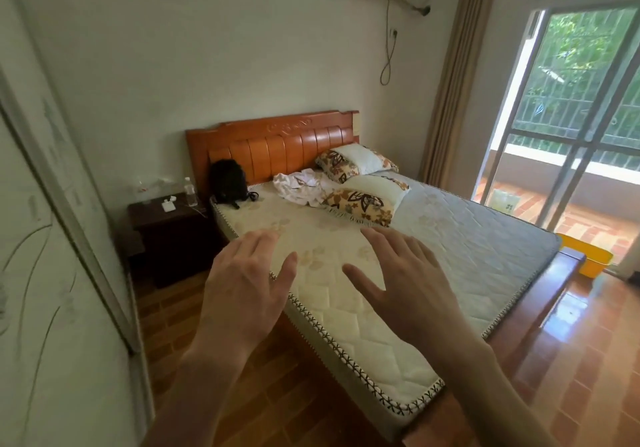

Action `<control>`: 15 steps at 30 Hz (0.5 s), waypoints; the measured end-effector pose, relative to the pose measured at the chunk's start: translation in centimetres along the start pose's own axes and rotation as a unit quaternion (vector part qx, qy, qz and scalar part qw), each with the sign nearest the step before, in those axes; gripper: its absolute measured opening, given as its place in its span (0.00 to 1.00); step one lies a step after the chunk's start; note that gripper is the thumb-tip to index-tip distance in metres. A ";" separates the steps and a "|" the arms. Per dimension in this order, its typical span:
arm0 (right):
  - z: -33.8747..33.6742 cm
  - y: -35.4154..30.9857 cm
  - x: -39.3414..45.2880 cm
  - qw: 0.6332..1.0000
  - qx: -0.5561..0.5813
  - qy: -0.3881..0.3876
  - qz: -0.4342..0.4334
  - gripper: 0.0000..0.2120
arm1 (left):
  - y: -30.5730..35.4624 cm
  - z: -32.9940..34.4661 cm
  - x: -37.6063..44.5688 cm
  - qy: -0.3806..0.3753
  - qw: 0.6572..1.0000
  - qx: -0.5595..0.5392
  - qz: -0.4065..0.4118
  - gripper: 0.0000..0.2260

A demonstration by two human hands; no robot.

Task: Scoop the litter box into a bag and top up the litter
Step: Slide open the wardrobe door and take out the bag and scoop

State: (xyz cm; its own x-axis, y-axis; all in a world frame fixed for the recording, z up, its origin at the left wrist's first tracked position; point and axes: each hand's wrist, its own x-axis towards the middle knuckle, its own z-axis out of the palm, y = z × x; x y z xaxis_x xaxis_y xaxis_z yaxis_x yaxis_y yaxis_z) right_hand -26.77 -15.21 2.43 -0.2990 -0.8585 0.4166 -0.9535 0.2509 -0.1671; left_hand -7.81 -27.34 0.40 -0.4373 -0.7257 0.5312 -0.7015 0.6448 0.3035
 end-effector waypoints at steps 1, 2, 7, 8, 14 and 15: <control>0.6 -0.2 1.6 1.000 0.004 0.001 -0.004 0.34 | -0.8 0.4 1.1 0.006 1.000 0.005 0.000 0.27; 1.2 -0.5 3.1 1.000 0.008 0.005 -0.007 0.34 | -1.5 0.8 2.2 0.011 1.000 0.011 0.002 0.28; 4.5 -1.8 9.3 0.999 0.009 0.003 -0.035 0.34 | -5.0 3.0 6.6 0.007 0.999 0.032 -0.004 0.27; 4.9 -2.0 10.4 0.999 0.009 0.001 -0.042 0.34 | -5.5 3.3 7.3 0.006 0.999 0.035 -0.008 0.27; 8.5 -3.4 16.9 0.997 0.022 -0.007 -0.075 0.34 | -9.4 5.3 11.6 0.012 0.998 0.050 -0.040 0.28; 9.3 -3.3 18.0 0.996 0.021 -0.012 -0.083 0.34 | -10.0 5.8 12.4 0.010 0.997 0.052 -0.047 0.28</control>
State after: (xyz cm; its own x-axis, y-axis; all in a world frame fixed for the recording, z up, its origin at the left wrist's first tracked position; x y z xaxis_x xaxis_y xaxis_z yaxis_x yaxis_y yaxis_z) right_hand -28.62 -35.66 2.13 -0.1361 -0.8975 0.4195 -0.9869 0.0860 -0.1362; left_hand -9.46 -44.18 -0.71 -0.3562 -0.7766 0.5197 -0.7946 0.5444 0.2689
